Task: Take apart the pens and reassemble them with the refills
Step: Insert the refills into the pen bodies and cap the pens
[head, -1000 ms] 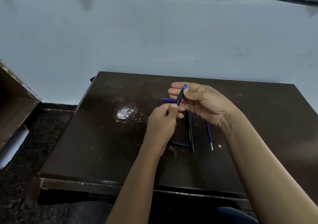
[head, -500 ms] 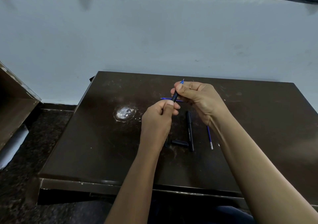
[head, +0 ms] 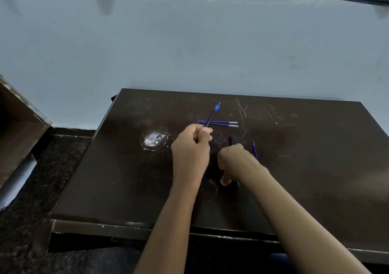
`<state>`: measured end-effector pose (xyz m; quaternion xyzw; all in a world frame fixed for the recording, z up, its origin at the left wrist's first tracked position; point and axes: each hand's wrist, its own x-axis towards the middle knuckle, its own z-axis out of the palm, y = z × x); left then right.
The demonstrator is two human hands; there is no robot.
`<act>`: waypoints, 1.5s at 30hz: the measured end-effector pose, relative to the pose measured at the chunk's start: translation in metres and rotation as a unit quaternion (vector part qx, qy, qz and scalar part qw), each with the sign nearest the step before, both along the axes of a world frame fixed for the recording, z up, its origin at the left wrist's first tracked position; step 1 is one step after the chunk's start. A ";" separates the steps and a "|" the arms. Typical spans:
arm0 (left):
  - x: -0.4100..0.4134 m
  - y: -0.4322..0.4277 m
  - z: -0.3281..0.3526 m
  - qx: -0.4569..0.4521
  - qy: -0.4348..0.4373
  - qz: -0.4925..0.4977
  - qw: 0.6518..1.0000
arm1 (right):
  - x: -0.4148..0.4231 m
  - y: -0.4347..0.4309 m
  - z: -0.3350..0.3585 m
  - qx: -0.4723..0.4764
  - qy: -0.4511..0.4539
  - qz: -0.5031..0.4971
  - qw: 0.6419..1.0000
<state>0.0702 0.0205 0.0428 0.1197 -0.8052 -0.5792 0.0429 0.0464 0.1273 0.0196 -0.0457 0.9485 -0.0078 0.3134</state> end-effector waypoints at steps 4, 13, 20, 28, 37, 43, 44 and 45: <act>0.001 -0.001 0.001 0.000 0.001 0.002 1.000 | 0.004 -0.006 -0.015 0.021 0.024 0.054 0.998; 0.002 -0.004 0.000 -0.045 -0.009 0.023 0.999 | -0.020 0.028 0.001 -0.263 0.306 -0.149 0.903; 0.006 -0.004 -0.001 -0.096 -0.045 0.010 0.994 | -0.018 0.041 0.020 -0.365 0.435 -0.163 0.807; 0.008 -0.002 0.001 -0.107 -0.076 -0.012 0.991 | -0.021 0.042 0.022 -0.396 0.412 -0.087 0.816; 0.009 -0.007 -0.002 -0.167 -0.068 -0.023 0.983 | -0.013 0.032 0.019 -0.400 0.286 0.017 0.871; 0.011 -0.013 -0.002 -0.233 -0.078 -0.051 0.968 | -0.008 0.028 0.014 -0.369 0.220 0.025 0.903; 0.011 -0.014 -0.002 -0.235 -0.081 -0.056 0.967 | -0.008 0.028 0.015 -0.363 0.210 0.028 0.907; 0.011 -0.014 -0.003 -0.236 -0.082 -0.059 0.966 | -0.008 0.028 0.015 -0.356 0.199 0.029 0.912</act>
